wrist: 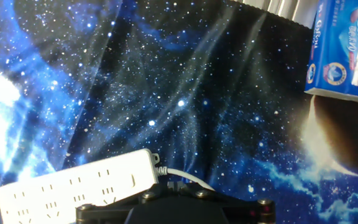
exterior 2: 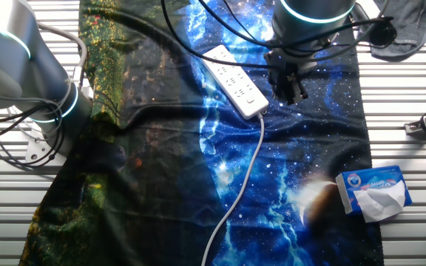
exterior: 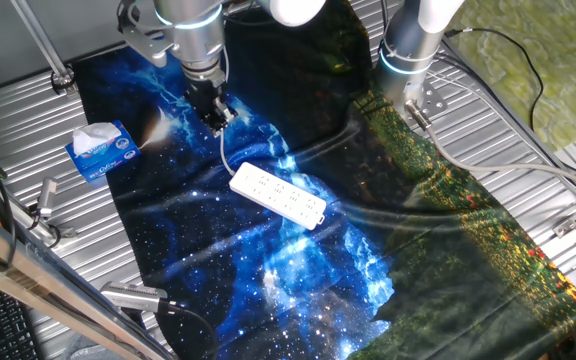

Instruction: Turn on the power strip by pressing the button

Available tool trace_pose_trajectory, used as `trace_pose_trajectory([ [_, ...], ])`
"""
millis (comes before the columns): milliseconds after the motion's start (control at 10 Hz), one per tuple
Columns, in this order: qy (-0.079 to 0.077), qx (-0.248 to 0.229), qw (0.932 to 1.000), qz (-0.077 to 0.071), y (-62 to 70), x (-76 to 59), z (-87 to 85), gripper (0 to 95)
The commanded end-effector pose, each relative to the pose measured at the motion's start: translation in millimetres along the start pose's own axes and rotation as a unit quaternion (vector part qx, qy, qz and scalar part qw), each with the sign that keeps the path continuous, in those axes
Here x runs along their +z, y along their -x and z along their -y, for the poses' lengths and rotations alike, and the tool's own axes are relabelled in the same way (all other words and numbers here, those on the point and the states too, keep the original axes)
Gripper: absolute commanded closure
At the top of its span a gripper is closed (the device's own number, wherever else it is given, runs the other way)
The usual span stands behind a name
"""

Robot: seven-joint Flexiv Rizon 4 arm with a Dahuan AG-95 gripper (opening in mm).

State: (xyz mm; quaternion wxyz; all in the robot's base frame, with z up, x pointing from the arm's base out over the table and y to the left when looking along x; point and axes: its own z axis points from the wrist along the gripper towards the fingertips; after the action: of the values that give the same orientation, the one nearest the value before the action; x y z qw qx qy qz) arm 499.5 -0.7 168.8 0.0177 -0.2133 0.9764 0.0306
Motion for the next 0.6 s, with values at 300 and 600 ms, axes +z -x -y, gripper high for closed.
trace_pose_trajectory([
  [300, 0.041, -0.100, 0.9941, 0.003, -0.2, 13.2, 2.4, 0.0],
  [600, 0.038, -0.076, 0.9964, -0.003, -0.1, 12.7, 2.2, 0.0],
])
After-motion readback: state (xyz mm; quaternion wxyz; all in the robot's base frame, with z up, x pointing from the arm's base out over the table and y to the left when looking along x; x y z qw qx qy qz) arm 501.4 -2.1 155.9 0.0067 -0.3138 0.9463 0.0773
